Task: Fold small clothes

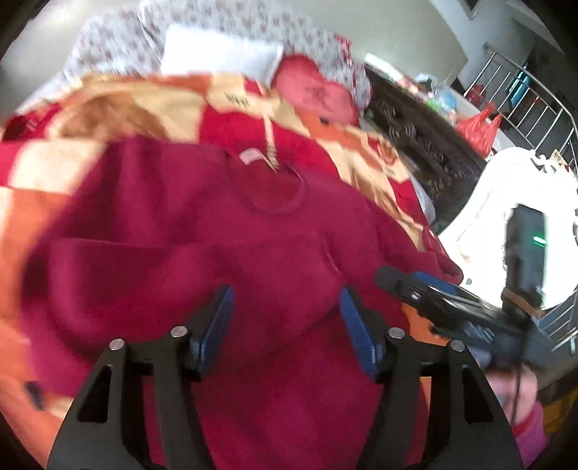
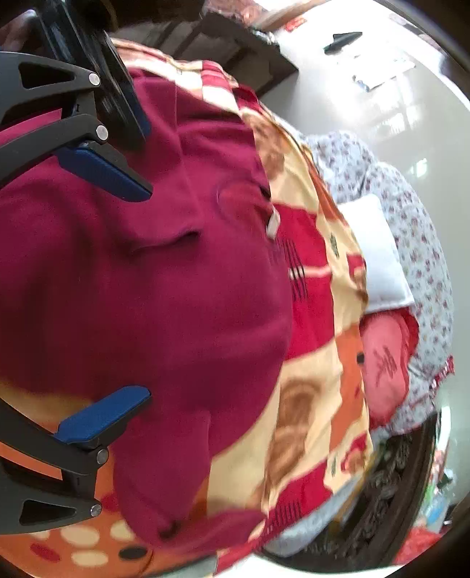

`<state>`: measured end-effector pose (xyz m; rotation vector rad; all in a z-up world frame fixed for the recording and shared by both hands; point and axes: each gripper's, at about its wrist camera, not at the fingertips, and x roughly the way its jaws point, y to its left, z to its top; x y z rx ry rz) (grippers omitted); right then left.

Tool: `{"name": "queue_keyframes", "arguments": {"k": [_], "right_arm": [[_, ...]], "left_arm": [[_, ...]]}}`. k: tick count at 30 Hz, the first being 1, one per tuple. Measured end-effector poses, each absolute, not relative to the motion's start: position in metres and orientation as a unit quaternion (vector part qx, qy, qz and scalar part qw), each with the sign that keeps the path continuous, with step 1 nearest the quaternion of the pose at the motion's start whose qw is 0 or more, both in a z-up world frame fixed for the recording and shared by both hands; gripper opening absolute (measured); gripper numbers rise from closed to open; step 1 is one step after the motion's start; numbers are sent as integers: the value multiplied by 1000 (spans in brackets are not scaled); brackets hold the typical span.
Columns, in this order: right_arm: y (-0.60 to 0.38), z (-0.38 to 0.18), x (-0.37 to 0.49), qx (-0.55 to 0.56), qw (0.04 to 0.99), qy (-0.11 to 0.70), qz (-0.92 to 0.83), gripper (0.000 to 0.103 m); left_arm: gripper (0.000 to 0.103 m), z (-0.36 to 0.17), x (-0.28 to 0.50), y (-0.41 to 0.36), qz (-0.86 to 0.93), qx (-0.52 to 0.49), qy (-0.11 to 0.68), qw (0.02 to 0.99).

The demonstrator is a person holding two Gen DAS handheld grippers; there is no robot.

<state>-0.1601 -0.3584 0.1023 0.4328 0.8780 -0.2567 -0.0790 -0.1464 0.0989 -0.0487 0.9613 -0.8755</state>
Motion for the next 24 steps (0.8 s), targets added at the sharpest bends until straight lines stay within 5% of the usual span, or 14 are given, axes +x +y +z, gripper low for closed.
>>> {"name": "queue_keyframes", "arguments": {"k": [6, 12, 15, 24], "right_arm": [[-333, 88, -124, 171, 878, 436, -97, 98], [-315, 61, -83, 100, 876, 466, -75, 42], [-309, 71, -85, 67, 883, 459, -70, 5], [-363, 153, -147, 57, 913, 378, -140, 5]], "left_arm": [[62, 97, -56, -67, -303, 25, 430, 850], [62, 64, -34, -33, -252, -18, 474, 844], [62, 59, -33, -33, -248, -35, 477, 842], [62, 70, -33, -47, -265, -52, 463, 844]]}}
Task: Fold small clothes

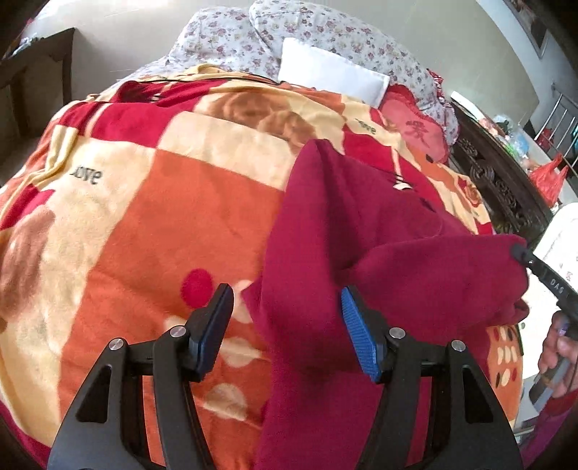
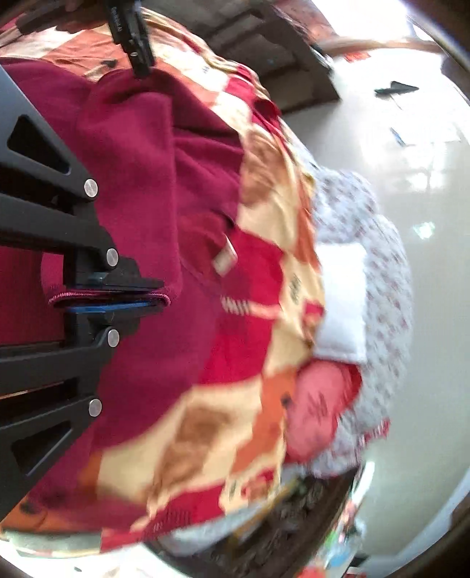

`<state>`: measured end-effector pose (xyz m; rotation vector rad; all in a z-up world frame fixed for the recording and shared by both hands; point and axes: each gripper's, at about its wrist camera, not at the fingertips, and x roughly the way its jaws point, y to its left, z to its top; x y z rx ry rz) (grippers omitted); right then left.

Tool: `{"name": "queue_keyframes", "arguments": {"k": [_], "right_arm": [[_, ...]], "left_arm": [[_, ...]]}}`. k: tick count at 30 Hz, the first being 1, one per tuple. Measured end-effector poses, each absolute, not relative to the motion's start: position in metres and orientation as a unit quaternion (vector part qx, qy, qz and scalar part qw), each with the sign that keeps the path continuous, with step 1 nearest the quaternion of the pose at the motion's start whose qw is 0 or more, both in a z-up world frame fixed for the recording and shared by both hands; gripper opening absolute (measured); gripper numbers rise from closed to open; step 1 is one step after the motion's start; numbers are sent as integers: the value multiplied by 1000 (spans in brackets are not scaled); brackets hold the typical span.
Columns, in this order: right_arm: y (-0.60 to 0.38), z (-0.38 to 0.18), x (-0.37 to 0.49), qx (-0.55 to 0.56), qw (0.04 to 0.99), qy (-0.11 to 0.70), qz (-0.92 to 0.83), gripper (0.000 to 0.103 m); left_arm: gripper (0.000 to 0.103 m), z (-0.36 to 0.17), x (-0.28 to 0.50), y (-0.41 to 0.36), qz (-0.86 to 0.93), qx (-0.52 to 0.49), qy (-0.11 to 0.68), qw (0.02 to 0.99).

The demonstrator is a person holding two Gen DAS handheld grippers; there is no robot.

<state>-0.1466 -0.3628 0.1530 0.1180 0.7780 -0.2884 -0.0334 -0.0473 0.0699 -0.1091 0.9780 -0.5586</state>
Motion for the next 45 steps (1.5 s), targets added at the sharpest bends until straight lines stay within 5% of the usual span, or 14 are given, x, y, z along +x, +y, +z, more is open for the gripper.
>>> {"name": "queue_keyframes", "arguments": {"k": [9, 11, 13, 15, 20, 24, 33, 35, 37, 45], "right_arm": [[-431, 96, -159, 54, 840, 469, -269, 5], [-431, 104, -167, 69, 850, 447, -270, 18], [-424, 122, -173, 85, 870, 405, -267, 57], [-409, 142, -174, 109, 898, 363, -222, 63], [-335, 142, -114, 58, 915, 397, -40, 63], [-275, 114, -75, -55, 904, 421, 43, 49], [-256, 57, -40, -103, 851, 496, 135, 48], [-255, 54, -36, -99, 853, 494, 136, 40], [-251, 53, -36, -92, 850, 495, 153, 14], [-272, 101, -64, -88, 905, 411, 72, 6]], "left_arm": [[62, 56, -38, -85, -278, -19, 479, 832], [62, 51, -37, -87, -275, -14, 483, 831], [62, 48, -36, -88, -268, -4, 482, 834], [62, 42, -33, -87, -256, 0, 487, 835], [62, 27, -26, -80, -245, -17, 507, 826], [62, 25, -28, -79, -248, -16, 504, 827], [63, 19, -28, -76, -257, -23, 498, 828], [64, 18, -30, -78, -254, -16, 494, 831], [64, 19, -30, -80, -252, -10, 492, 833], [63, 34, -27, -75, -247, -13, 474, 845]]}}
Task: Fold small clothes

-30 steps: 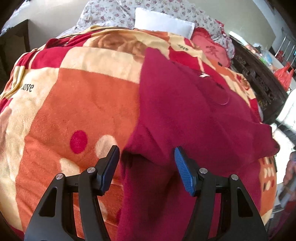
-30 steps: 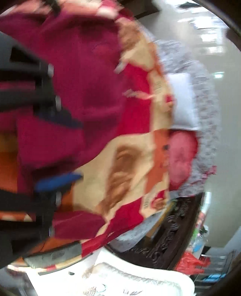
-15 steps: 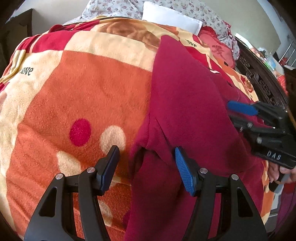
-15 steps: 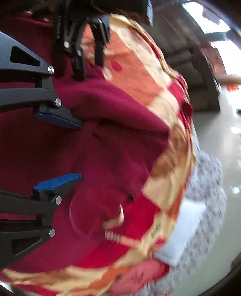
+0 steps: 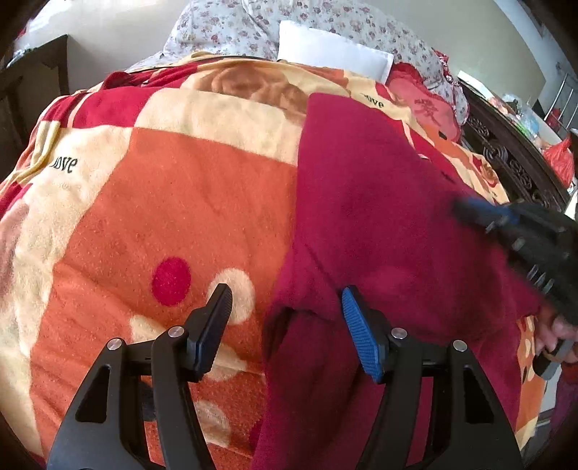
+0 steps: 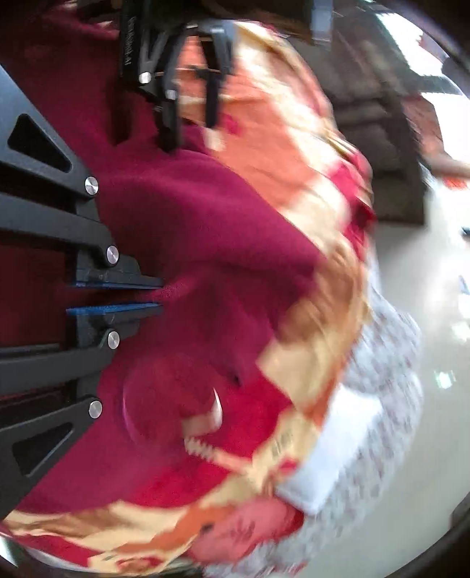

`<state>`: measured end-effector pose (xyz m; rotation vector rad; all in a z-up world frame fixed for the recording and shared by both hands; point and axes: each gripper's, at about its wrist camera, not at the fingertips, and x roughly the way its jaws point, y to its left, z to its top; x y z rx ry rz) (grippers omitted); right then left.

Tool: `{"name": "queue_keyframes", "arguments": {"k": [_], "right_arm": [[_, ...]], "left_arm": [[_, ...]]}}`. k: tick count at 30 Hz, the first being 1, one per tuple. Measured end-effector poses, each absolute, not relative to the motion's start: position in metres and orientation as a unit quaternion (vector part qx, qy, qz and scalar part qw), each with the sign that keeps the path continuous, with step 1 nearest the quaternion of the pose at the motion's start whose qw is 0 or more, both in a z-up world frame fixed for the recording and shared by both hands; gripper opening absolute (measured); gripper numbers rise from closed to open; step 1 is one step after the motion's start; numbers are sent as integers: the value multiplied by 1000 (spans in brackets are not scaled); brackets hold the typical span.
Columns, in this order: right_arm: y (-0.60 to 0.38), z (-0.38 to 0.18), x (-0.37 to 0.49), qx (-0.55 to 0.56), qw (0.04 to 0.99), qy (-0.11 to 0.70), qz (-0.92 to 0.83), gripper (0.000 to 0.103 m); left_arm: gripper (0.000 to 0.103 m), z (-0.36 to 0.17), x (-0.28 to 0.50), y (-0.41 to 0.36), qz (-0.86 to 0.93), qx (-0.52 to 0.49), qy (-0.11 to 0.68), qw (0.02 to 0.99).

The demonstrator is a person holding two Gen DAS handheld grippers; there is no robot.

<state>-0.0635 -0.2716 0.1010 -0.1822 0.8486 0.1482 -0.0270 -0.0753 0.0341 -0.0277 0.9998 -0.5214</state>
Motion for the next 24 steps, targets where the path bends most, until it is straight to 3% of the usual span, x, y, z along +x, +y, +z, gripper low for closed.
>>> {"name": "queue_keyframes", "arguments": {"k": [5, 10, 16, 20, 24], "right_arm": [[-283, 80, -57, -73, 894, 442, 18, 8], [-291, 100, -60, -20, 907, 420, 17, 25], [-275, 88, -55, -2, 901, 433, 30, 25], [-278, 58, -48, 16, 893, 451, 5, 25], [-278, 64, -51, 13, 895, 445, 7, 25]], "left_arm": [[63, 29, -25, -79, -243, -4, 489, 838], [63, 48, -28, -76, -242, -2, 458, 855], [63, 55, -13, -94, -253, -13, 450, 857], [63, 38, -7, -115, -256, 13, 467, 846], [63, 25, -4, -123, -248, 25, 480, 841]]}}
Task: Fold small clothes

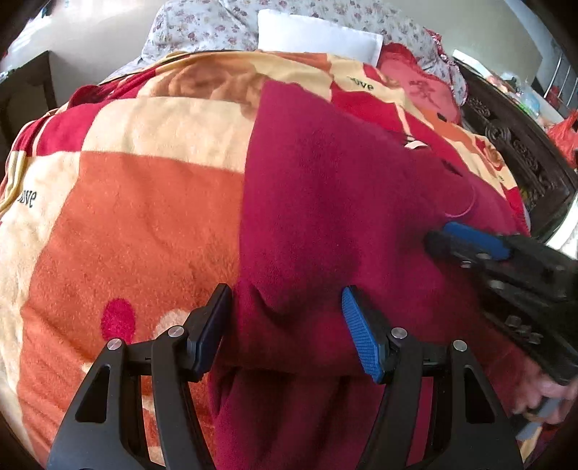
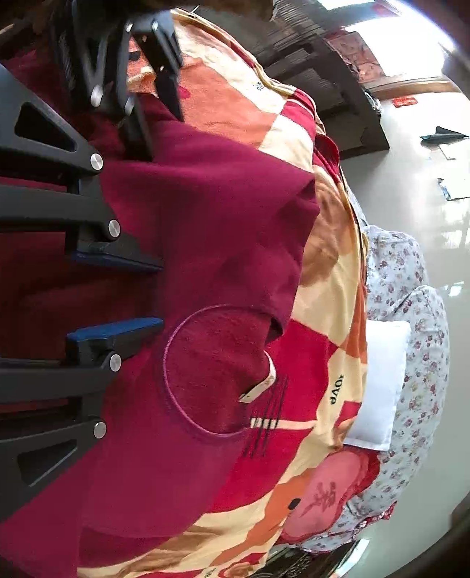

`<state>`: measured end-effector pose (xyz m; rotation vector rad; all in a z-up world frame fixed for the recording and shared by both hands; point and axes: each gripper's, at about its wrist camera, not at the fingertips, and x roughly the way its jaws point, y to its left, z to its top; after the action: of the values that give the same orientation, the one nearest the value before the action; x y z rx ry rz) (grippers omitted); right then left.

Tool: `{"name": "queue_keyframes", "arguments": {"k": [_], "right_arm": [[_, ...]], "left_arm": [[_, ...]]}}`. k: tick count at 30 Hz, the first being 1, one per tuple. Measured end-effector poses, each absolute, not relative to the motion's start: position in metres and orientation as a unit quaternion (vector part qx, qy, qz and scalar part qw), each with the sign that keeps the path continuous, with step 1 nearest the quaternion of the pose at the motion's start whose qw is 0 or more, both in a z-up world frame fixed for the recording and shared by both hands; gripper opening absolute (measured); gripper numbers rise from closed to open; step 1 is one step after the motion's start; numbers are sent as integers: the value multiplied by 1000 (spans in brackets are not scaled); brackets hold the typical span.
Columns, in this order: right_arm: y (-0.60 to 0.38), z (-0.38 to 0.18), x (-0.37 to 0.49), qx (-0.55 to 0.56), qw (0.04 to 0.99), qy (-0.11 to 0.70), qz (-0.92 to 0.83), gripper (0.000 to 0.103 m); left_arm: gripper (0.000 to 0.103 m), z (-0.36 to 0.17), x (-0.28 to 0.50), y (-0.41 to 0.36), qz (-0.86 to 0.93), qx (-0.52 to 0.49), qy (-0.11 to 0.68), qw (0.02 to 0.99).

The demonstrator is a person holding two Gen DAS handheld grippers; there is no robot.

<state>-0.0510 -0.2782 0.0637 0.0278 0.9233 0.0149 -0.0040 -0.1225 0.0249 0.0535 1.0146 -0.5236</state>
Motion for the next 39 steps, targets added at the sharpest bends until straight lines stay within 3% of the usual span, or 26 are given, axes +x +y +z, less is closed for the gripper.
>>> {"name": "queue_keyframes", "arguments": {"k": [9, 14, 18, 20, 22, 23, 30, 32, 33, 34, 36, 39], "right_arm": [[-353, 94, -135, 23, 899, 420, -125, 28], [-407, 60, -152, 81, 859, 476, -170, 29], [-422, 84, -173, 121, 873, 447, -153, 29], [-439, 105, -188, 127, 881, 416, -186, 35], [-460, 115, -195, 127, 873, 407, -235, 69], [-475, 116, -196, 123, 862, 411, -271, 75], [-561, 68, -169, 123, 771, 516, -353, 77], [-577, 52, -173, 151, 759, 530, -346, 66], [-581, 49, -177, 164, 761, 529, -337, 32], [-585, 49, -183, 178, 763, 526, -331, 14], [-586, 61, -198, 180, 783, 498, -327, 4], [-578, 96, -233, 162, 811, 455, -330, 4]], "left_arm": [[64, 57, -27, -133, -273, 28, 432, 859], [63, 35, -33, -168, -287, 61, 464, 836], [64, 37, -43, -176, -289, 82, 458, 837], [63, 40, -43, -174, -291, 70, 462, 835], [64, 42, -43, -171, -290, 63, 463, 835], [64, 43, -44, -171, -289, 61, 464, 835], [64, 43, -52, -172, -287, 64, 472, 831], [64, 44, -52, -172, -287, 64, 473, 830], [63, 45, -51, -171, -287, 62, 475, 829], [64, 45, -52, -172, -287, 62, 475, 830], [64, 46, -50, -170, -285, 61, 476, 830], [64, 45, -47, -168, -278, 53, 479, 831]]}}
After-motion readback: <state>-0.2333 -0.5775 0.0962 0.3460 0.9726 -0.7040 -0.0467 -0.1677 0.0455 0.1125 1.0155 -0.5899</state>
